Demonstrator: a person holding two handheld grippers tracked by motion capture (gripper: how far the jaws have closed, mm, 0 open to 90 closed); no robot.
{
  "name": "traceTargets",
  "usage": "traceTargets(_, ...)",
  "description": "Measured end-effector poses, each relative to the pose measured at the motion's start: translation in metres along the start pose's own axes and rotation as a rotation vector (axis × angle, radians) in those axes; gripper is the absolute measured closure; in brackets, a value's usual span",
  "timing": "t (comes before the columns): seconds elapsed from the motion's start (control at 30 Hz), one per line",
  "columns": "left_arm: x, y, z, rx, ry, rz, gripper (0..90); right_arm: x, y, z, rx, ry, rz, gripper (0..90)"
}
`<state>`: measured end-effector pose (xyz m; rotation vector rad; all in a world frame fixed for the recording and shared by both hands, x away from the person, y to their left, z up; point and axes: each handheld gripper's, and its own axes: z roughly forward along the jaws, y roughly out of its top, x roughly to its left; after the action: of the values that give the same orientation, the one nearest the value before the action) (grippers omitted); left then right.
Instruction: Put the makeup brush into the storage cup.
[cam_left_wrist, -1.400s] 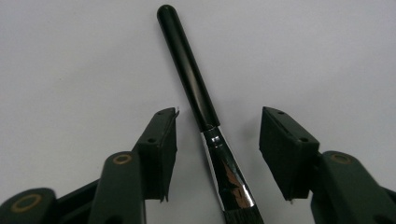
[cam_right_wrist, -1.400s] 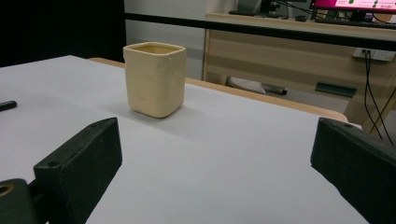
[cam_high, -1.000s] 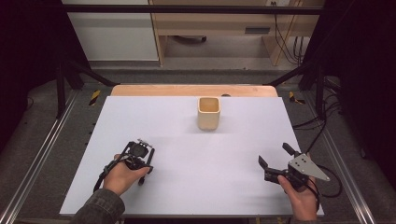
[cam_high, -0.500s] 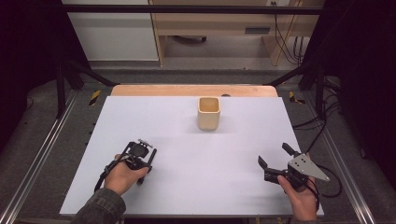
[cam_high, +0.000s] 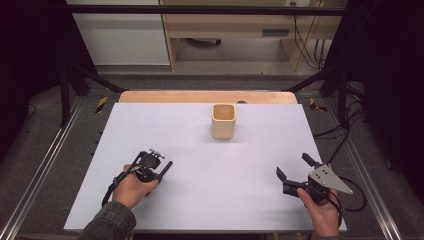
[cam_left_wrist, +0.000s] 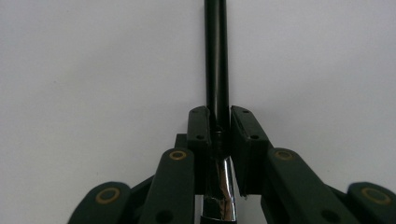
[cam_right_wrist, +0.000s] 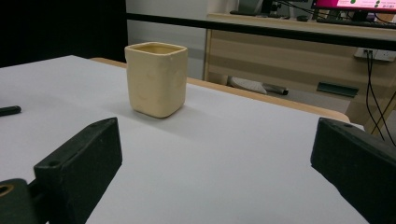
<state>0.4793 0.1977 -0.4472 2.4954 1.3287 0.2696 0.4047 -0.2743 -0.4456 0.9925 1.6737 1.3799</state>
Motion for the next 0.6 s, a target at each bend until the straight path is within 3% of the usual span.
traceTargets(0.6,0.0,0.006,-0.011,-0.016,-0.012,0.069,78.5,0.0,0.0,0.0,-0.001,-0.001,-0.001,2.5)
